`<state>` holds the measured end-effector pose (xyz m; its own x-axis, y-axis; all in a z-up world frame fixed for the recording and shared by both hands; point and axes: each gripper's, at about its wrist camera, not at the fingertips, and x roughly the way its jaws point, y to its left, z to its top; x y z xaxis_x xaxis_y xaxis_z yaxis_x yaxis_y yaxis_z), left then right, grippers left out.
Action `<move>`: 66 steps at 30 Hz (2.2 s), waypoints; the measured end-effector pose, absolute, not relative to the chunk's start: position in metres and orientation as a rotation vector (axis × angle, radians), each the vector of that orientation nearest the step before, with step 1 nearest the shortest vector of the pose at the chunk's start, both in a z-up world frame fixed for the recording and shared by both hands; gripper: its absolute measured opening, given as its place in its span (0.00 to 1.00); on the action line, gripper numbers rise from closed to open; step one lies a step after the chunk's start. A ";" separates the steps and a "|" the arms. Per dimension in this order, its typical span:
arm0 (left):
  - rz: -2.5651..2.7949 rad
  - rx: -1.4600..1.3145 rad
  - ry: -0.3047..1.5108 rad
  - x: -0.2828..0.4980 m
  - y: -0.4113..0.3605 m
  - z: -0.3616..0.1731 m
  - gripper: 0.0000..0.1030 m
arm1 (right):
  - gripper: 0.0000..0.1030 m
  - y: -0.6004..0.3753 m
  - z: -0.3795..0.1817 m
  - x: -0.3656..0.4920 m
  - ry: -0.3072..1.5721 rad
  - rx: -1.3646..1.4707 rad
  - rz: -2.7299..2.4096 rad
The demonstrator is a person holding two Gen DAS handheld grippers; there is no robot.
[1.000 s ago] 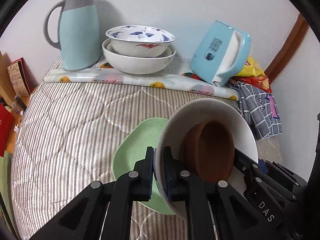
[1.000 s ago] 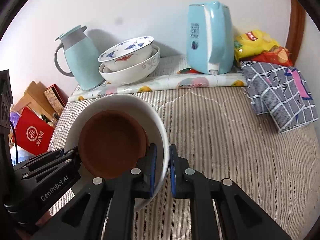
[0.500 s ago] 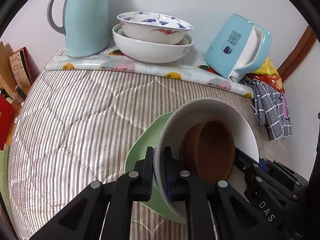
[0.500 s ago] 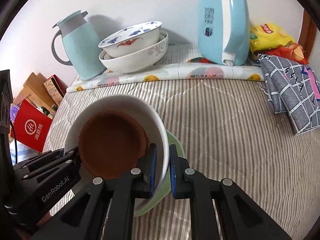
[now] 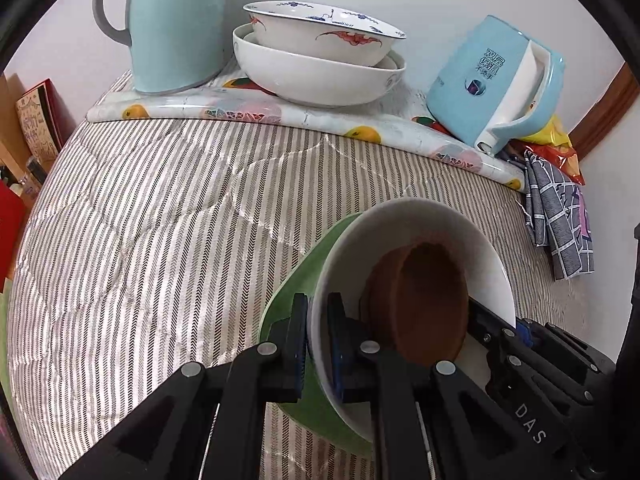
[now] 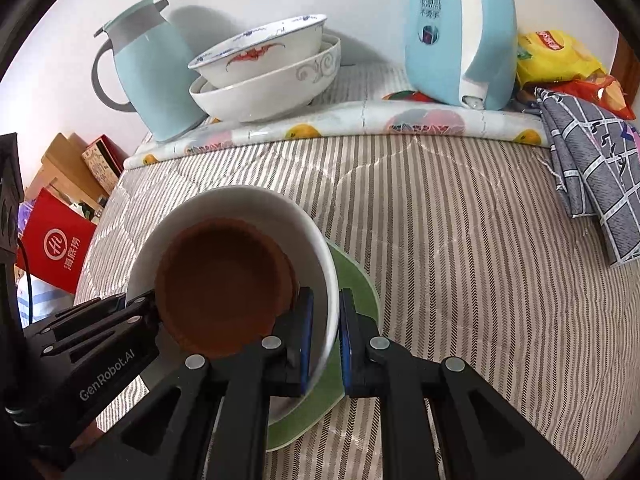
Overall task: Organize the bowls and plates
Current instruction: 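Lower the white bowl with both tools onto the green plate, then open both tools and pull them back from the white bowl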
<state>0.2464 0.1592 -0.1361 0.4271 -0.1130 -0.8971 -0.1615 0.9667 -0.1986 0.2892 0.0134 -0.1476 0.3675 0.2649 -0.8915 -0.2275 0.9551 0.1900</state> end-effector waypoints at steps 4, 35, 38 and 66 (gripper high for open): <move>0.030 -0.275 1.140 0.249 0.159 -0.139 0.10 | 0.12 0.014 -0.150 0.293 1.156 0.037 0.321; 0.054 -0.265 1.139 0.239 0.164 -0.125 0.18 | 0.21 0.005 -0.134 0.278 1.115 -0.005 0.340; 0.052 -0.275 1.127 0.232 0.166 -0.118 0.18 | 0.23 0.003 -0.131 0.273 1.110 -0.005 0.344; -0.016 -0.167 0.812 0.101 0.096 -0.007 0.36 | 0.45 -0.086 -0.021 0.135 0.879 -0.016 0.159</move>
